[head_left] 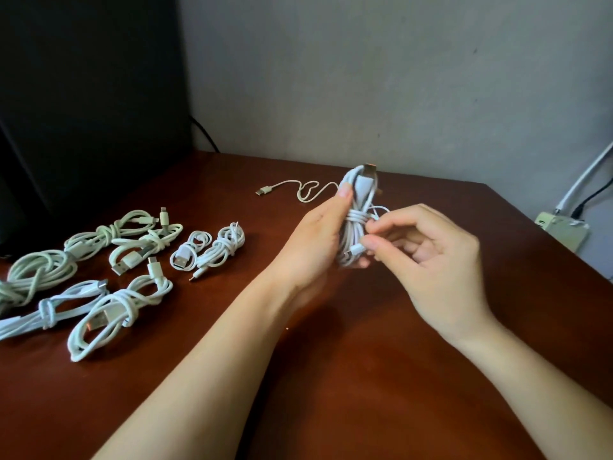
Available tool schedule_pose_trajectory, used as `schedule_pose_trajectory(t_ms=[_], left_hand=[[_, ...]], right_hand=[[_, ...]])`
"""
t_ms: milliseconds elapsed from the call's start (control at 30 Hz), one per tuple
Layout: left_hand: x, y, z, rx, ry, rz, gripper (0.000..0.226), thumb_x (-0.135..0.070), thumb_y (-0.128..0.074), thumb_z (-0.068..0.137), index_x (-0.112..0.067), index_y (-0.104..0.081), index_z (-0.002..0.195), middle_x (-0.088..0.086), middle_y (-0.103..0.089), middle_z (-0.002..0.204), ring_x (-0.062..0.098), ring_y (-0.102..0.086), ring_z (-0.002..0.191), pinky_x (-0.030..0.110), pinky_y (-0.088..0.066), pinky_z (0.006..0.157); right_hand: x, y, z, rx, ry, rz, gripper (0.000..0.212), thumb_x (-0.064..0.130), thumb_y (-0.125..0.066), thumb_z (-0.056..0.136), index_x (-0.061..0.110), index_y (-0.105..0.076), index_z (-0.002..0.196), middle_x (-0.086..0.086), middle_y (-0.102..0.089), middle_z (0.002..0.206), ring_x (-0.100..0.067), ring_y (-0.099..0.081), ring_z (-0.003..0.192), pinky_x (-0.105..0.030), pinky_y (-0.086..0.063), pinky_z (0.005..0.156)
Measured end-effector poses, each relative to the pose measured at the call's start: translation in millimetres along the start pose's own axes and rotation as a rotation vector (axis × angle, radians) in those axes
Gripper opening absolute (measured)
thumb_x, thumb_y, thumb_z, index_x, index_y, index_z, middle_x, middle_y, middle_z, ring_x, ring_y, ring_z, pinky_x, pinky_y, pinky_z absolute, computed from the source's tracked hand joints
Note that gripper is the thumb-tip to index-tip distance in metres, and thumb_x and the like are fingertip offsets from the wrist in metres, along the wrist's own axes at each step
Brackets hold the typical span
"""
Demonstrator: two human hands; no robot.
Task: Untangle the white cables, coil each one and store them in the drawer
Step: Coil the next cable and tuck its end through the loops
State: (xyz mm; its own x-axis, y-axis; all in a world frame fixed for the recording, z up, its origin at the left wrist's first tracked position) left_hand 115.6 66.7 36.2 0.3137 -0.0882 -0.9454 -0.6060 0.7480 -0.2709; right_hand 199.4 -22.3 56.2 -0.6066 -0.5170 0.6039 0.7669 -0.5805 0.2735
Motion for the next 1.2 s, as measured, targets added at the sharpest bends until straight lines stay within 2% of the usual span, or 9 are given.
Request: schedule_pose_trajectory(t_ms=[67,133,300,400,567,833,967,1100,1200], left_hand=[[-0.1,1.2,1.4,-0.004,-0.01,-0.07,0.048,-0.043,-0.027,0.102,-0.011,-0.06,0.117,0.004,-0.058,0.071,0.007,-0.051,0.046,0.018,-0.04,0.043],[0.4,1.1,1.5,-0.015,0.002,-0.142,0.046,-0.043,-0.028,0.102,-0.012,-0.062,0.11,0.001,-0.056,0.065,0.005,-0.048,0.046,0.017,-0.035,0.039],[0.8,-0.2,-0.4,-0.084,0.042,-0.063,0.042,-0.04,-0.033,0.102,-0.009,-0.059,0.091,-0.002,-0.051,0.051,0.008,-0.039,0.042,0.016,-0.023,0.038],[0.8,-1.5,-1.1,-0.115,0.025,-0.033,0.035,-0.036,-0.036,0.102,-0.006,-0.054,0.098,0.002,-0.049,0.052,0.01,-0.039,0.042,0.016,-0.021,0.038],[2.3,0.3,0.1,-0.141,0.03,-0.051,0.025,-0.029,-0.041,0.102,-0.008,-0.052,0.096,0.002,-0.051,0.051,0.009,-0.043,0.04,0.014,-0.023,0.036],[4.2,4.3,1.4,-0.088,0.065,-0.032,0.031,-0.026,-0.037,0.103,-0.004,-0.055,0.091,0.003,-0.044,0.054,0.008,-0.04,0.04,0.014,-0.022,0.033],[4.0,5.5,2.1,-0.094,0.048,-0.04,0.034,-0.024,-0.037,0.103,0.0,-0.059,0.092,0.0,-0.045,0.052,0.007,-0.038,0.037,0.013,-0.019,0.033],[3.6,5.8,1.0,-0.117,0.034,0.023,0.031,-0.022,-0.04,0.102,0.002,-0.059,0.1,0.004,-0.045,0.058,0.006,-0.036,0.036,0.014,-0.018,0.032],[3.5,5.0,-0.3,-0.125,0.011,0.12,0.027,-0.021,-0.043,0.101,0.001,-0.059,0.099,0.0,-0.044,0.048,0.006,-0.034,0.033,0.014,-0.017,0.034]], right_hand=[[3.6,-2.2,0.0,-0.012,-0.062,0.134,0.015,0.0,-0.071,0.078,0.012,-0.065,0.085,-0.014,-0.066,0.087,-0.009,-0.069,0.073,-0.016,-0.053,0.067],[6.9,-2.7,0.3,-0.021,-0.101,0.221,0.013,0.001,-0.07,0.077,0.009,-0.064,0.085,-0.014,-0.068,0.083,-0.009,-0.069,0.074,-0.016,-0.052,0.069],[10.8,-2.5,2.5,-0.038,-0.15,0.304,0.015,0.006,-0.071,0.069,0.008,-0.062,0.082,0.009,-0.07,0.077,-0.006,-0.069,0.069,-0.014,-0.052,0.069],[10.2,-2.1,2.0,-0.083,-0.191,0.304,0.016,0.009,-0.073,0.066,0.009,-0.063,0.078,0.006,-0.069,0.073,-0.008,-0.069,0.065,-0.016,-0.052,0.066],[9.1,-2.7,3.3,-0.083,-0.24,0.276,0.016,0.01,-0.074,0.066,0.007,-0.062,0.076,0.002,-0.068,0.066,-0.012,-0.066,0.057,-0.017,-0.051,0.06],[-1.9,3.2,6.0,-0.162,-0.413,0.309,0.016,0.02,-0.069,0.07,0.009,-0.062,0.079,0.003,-0.061,0.056,-0.006,-0.057,0.05,-0.014,-0.044,0.051],[-12.8,3.1,5.1,-0.12,-0.515,0.323,0.007,0.02,-0.063,0.083,0.014,-0.066,0.086,0.004,-0.065,0.064,-0.004,-0.058,0.055,-0.013,-0.044,0.054],[-9.9,0.6,5.0,-0.056,-0.494,0.266,0.018,0.03,-0.061,0.077,0.014,-0.067,0.083,0.001,-0.067,0.07,-0.007,-0.059,0.055,-0.015,-0.045,0.052],[-4.1,-1.0,5.9,-0.04,-0.446,0.25,0.02,0.029,-0.059,0.077,0.01,-0.064,0.081,0.004,-0.063,0.066,-0.008,-0.06,0.052,-0.018,-0.047,0.048]])
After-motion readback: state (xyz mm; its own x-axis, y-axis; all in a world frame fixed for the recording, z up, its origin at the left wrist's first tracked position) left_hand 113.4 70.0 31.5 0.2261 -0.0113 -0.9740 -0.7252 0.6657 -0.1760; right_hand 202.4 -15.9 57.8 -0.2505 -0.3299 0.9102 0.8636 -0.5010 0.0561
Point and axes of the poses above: each hand's wrist, its own z-axis towards the middle knuckle, its own y-axis out of the back of the hand, x = y × z, the point moved 4 cm from there along z, towards the middle knuckle
